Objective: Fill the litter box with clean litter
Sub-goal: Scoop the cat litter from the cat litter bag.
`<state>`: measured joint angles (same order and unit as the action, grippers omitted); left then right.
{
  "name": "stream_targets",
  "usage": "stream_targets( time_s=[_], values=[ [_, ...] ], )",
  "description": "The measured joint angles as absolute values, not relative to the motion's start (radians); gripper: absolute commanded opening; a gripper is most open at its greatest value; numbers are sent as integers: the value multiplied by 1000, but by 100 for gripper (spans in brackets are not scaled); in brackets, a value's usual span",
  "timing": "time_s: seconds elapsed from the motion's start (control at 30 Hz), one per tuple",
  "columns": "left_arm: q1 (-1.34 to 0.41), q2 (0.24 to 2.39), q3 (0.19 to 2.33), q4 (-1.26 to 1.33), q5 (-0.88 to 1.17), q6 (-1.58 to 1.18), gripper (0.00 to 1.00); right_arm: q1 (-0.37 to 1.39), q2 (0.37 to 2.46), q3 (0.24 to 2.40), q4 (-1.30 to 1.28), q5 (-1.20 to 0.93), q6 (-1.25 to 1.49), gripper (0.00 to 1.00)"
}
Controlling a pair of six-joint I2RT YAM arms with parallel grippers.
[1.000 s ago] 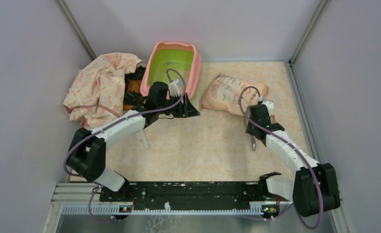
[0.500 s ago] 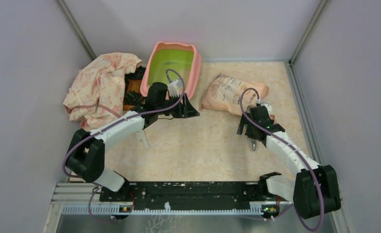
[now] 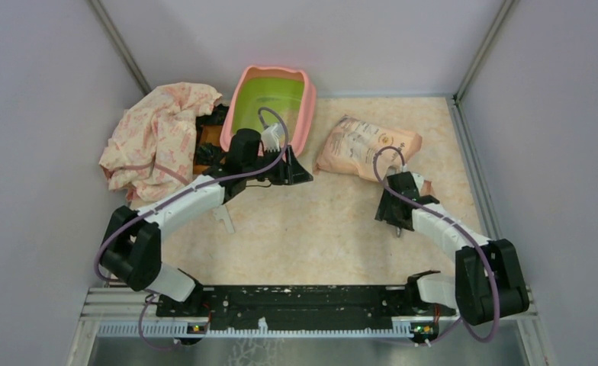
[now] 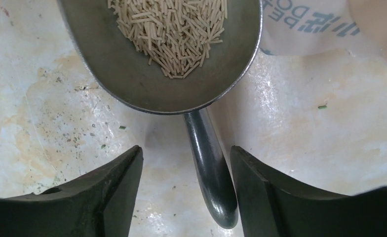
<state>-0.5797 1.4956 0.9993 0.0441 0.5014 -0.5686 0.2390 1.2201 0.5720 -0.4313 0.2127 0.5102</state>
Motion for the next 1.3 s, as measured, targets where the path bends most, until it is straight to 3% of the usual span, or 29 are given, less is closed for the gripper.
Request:
stream_targets(
  time_s=[0.2,0.37,0.63,1.07,1.3],
  values=[
    [-580,1486,999,44,501,-569,59,237,1243,569,-424,227,525,54],
    [-580,1481,999,39,500,-568,59,227,1267,579,-406,236,526,52],
    [-580,1445,997,14,493,-568,59,220,1323,612,-364,236,527,1],
    [-582,1425,991,6,479,-568,59,236,1196,588,-452,222,536,0],
    [-583,1411,980,2,466,-568,59,372,1126,589,-510,268,579,0]
  ],
)
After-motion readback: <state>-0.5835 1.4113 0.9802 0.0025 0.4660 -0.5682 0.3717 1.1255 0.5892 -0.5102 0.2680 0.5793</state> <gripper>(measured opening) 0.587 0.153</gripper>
